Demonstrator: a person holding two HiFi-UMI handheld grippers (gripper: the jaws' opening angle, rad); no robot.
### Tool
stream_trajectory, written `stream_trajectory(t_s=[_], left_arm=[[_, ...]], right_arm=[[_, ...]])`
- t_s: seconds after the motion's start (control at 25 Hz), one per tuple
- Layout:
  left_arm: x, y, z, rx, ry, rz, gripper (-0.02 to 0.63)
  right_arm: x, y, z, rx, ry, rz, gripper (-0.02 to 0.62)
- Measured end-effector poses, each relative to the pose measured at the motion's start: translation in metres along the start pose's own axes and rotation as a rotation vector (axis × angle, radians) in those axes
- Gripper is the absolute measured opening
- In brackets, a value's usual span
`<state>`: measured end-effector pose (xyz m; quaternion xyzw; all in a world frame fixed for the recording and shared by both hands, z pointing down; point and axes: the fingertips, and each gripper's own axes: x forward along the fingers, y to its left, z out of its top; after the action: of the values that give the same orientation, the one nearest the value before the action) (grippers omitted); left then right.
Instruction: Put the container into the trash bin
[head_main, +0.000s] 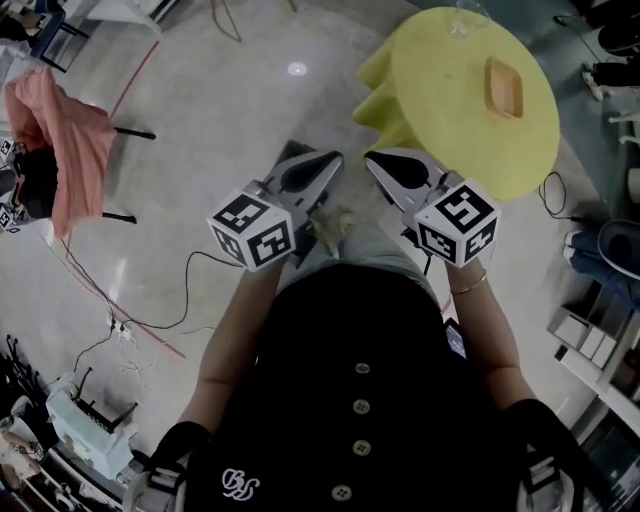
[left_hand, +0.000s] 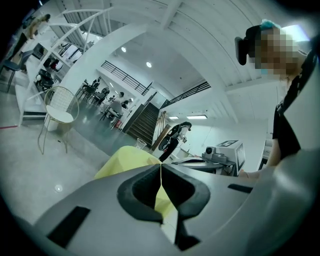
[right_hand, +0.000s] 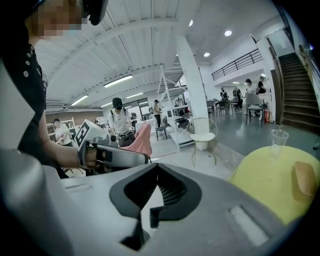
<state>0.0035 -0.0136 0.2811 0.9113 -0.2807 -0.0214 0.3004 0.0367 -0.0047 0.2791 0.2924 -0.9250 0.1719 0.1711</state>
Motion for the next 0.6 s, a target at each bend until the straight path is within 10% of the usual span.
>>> stream_trajectory(t_s=[0.6], left_arm=[[0.026,-0.019,-0.013,-0.013,0.047,-0.039,0.015]], right_arm=[[-0.029,-0.015,-0.016,-0.037,0.059,-0.015,0.003]])
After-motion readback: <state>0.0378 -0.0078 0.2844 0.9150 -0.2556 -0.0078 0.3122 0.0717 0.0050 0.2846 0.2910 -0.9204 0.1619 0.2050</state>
